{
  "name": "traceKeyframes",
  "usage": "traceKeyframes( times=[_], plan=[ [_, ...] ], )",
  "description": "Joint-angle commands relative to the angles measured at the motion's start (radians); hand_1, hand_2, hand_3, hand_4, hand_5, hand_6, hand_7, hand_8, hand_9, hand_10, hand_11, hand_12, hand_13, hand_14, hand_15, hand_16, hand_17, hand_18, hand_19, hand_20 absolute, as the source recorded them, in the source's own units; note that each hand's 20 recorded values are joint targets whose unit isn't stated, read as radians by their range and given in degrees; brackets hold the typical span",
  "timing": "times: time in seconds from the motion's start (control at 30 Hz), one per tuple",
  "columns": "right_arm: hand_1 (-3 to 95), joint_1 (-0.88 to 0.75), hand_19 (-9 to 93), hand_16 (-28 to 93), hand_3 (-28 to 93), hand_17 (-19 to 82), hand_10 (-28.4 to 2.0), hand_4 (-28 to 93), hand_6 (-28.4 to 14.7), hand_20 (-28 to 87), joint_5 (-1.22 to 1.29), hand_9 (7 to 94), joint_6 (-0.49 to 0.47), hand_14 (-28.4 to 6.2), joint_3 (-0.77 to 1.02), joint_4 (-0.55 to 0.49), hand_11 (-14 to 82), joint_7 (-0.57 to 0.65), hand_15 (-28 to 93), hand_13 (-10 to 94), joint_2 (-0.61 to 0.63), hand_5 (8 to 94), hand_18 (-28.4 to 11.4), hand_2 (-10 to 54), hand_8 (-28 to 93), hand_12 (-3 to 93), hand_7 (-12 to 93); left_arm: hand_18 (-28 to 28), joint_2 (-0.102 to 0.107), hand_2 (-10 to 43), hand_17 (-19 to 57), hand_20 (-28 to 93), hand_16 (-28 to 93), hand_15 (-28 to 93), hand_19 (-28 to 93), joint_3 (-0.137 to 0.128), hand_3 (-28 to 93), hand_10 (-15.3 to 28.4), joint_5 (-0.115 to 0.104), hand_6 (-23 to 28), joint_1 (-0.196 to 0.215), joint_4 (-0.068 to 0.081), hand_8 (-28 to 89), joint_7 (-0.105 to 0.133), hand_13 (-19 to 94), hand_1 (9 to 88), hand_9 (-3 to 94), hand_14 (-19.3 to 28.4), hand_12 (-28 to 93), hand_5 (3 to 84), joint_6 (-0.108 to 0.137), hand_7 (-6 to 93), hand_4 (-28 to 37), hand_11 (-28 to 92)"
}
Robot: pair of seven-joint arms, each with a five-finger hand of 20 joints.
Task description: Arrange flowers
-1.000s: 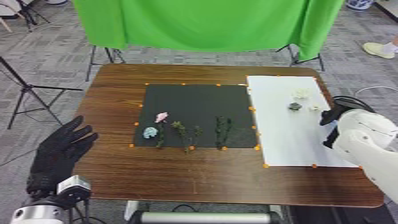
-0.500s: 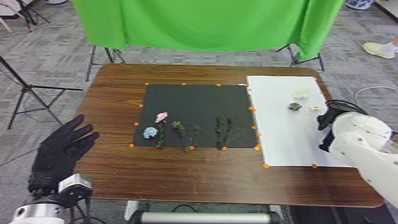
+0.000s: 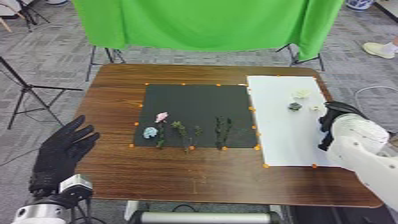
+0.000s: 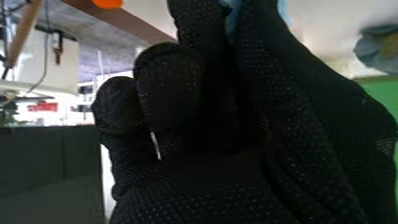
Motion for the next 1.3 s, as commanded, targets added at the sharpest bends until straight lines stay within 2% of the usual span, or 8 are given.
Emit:
traceKeyframes(
  times=[0.03, 0.17, 0.4, 0.6, 0.87, 0.9, 1.2, 1.3],
  plan=[
    [52.6, -0.014, 93, 12, 79, 41, -12.4, -28, -0.9, 50, -0.065, 89.5, 0.080, -9.1, 0.014, -0.043, 22.8, -0.028, 78, 75, 0.023, 84.5, -22.5, -9.3, 4, 21.9, 20, 23.3, -0.007, 5.8, -10.6, -2, -9, 49, 57, 0.000, 81, 19.8, 0.006, 10.4, 0.007, 0.002, -10, -0.013, 25, 24.4, 34.8, 26.3, 9, 38.2, -0.010, 13.8, -21.3, 27],
    [52.2, -0.047, 93, 13, 80, 41, -12.1, -28, -1.0, 50, -0.087, 90.1, 0.080, -8.6, 0.065, -0.102, 23.0, -0.062, 78, 75, 0.009, 84.9, -22.4, -9.4, 4, 22.4, 20, 23.3, -0.007, 5.8, -10.6, -2, -9, 49, 57, -0.005, 81, 19.8, 0.006, 10.4, 0.011, 0.000, -10, -0.012, 25, 24.4, 34.8, 26.4, 9, 38.2, -0.008, 13.8, -21.3, 27],
    [51.8, -0.013, 93, 14, 80, 41, -11.9, -28, -0.8, 51, -0.102, 90.1, 0.003, -8.3, 0.072, -0.206, 22.9, -0.160, 77, 75, -0.089, 85.0, -22.3, -9.5, 5, 23.1, 20, 23.3, -0.010, 5.8, -10.7, -2, -9, 49, 57, -0.014, 81, 19.8, 0.007, 10.4, 0.011, -0.001, -10, -0.018, 25, 24.4, 34.8, 26.4, 9, 38.2, -0.008, 13.8, -21.3, 27],
    [51.4, 0.105, 93, 14, 81, 41, -11.6, -28, -0.7, 51, -0.111, 90.1, -0.049, -8.2, -0.063, -0.247, 22.9, -0.236, 77, 75, -0.198, 85.0, -22.3, -9.5, 5, 23.7, 21, 23.3, -0.011, 5.8, -10.7, -2, -9, 49, 57, -0.019, 81, 19.8, 0.008, 10.4, 0.006, -0.002, -10, -0.024, 25, 24.5, 34.8, 26.4, 9, 38.3, -0.008, 13.8, -21.3, 27],
    [51.2, 0.214, 93, 15, 81, 41, -11.6, -28, -0.7, 52, -0.156, 90.0, -0.090, -8.4, -0.256, -0.205, 23.2, -0.297, 77, 75, -0.361, 84.9, -22.2, -9.5, 4, 23.8, 21, 23.3, -0.007, 6.0, -10.7, -2, -9, 49, 57, -0.013, 81, 19.9, 0.011, 10.5, -0.003, 0.001, -10, -0.031, 25, 24.6, 34.8, 26.4, 9, 38.3, -0.014, 13.8, -21.2, 27],
    [51.2, 0.205, 93, 15, 81, 41, -11.6, -28, -0.7, 52, -0.173, 90.0, -0.091, -8.4, -0.257, -0.196, 23.2, -0.300, 77, 75, -0.392, 84.9, -22.1, -9.5, 4, 23.8, 21, 23.3, -0.009, 5.9, -10.7, -2, -9, 49, 57, -0.016, 81, 19.9, 0.014, 10.5, -0.007, 0.002, -10, -0.038, 25, 24.6, 34.8, 26.4, 9, 38.3, -0.020, 13.8, -21.2, 27],
    [51.0, 0.203, 93, 15, 82, 40, -11.7, -28, -0.7, 52, -0.222, 89.8, -0.120, -8.5, -0.353, -0.145, 23.3, -0.331, 77, 74, -0.518, 84.8, -22.2, -9.5, 4, 23.9, 21, 23.3, -0.011, 5.9, -10.7, -2, -9, 49, 57, -0.017, 81, 19.8, 0.016, 10.4, -0.020, 0.012, -10, -0.048, 25, 24.5, 34.9, 26.4, 9, 38.3, -0.029, 13.7, -21.2, 27],
    [51.0, 0.200, 93, 15, 82, 40, -11.8, -28, -0.8, 52, -0.231, 89.8, -0.117, -8.5, -0.375, -0.149, 23.5, -0.331, 77, 74, -0.535, 84.8, -22.1, -9.5, 4, 23.9, 21, 23.3, -0.009, 5.9, -10.7, -2, -9, 49, 57, -0.022, 81, 19.8, 0.020, 10.5, -0.030, 0.015, -10, -0.058, 25, 24.5, 34.9, 26.4, 9, 38.3, -0.042, 13.7, -21.2, 27]
  ],
)
